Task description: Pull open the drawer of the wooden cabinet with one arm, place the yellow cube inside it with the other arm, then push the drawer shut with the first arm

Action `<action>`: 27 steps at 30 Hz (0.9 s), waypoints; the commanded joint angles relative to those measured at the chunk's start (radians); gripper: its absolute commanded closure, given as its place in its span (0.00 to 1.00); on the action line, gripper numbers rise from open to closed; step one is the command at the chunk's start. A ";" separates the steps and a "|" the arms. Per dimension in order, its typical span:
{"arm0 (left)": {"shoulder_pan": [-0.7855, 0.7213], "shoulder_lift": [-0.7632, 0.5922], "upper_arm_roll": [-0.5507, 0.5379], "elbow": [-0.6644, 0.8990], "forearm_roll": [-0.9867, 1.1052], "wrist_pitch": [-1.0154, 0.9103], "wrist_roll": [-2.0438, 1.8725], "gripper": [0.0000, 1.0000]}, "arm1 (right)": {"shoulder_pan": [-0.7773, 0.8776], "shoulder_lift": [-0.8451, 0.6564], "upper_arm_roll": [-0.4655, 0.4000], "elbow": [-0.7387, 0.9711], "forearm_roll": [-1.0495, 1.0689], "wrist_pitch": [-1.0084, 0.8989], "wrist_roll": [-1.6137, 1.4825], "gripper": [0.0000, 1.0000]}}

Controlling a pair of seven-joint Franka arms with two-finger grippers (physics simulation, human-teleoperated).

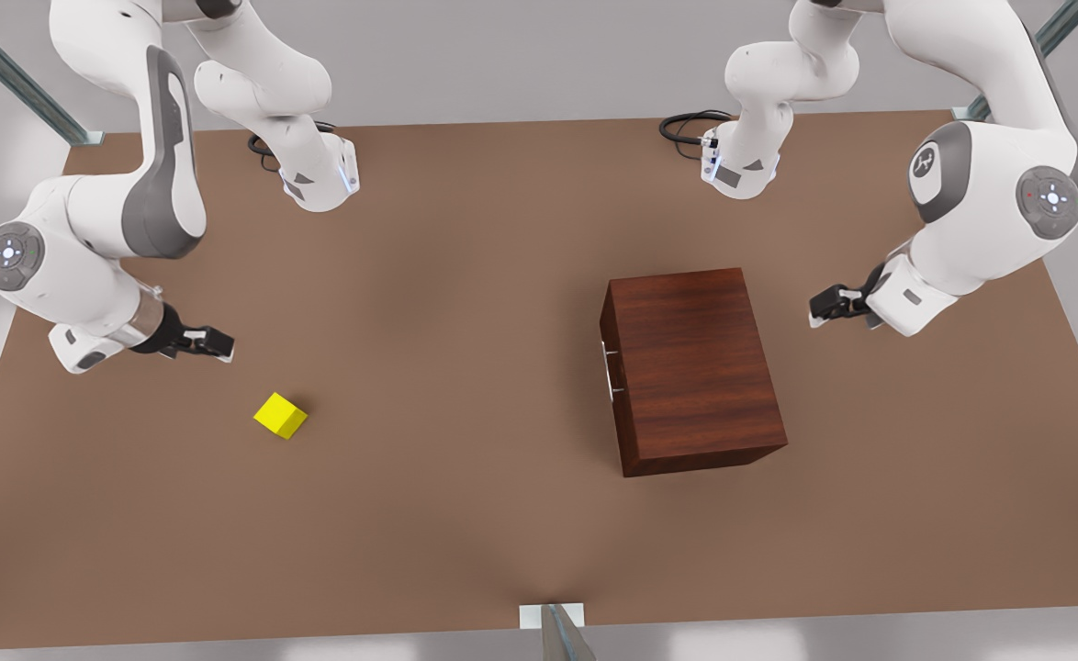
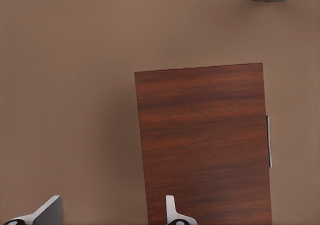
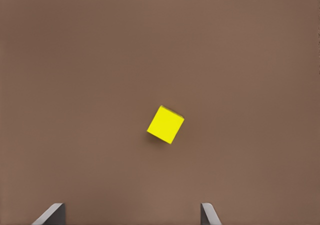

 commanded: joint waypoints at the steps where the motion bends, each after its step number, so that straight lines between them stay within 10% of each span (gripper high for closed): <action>1: -0.001 -0.001 -0.001 -0.001 -0.001 0.023 0.001 0.00 | -0.004 0.000 0.000 0.000 0.000 0.009 0.034 0.00; 6: -0.142 0.040 -0.005 0.021 0.116 -0.013 -0.222 0.00 | 0.033 0.082 0.003 0.068 0.000 0.010 0.712 0.00; 13: -0.575 0.237 -0.015 0.133 0.243 -0.014 -0.594 0.00 | 0.027 0.231 -0.006 0.057 0.043 0.162 0.722 0.00; 27: -0.721 0.574 0.007 0.321 0.492 0.164 -1.132 0.00 | -0.036 0.339 -0.006 -0.105 0.092 0.444 0.712 0.00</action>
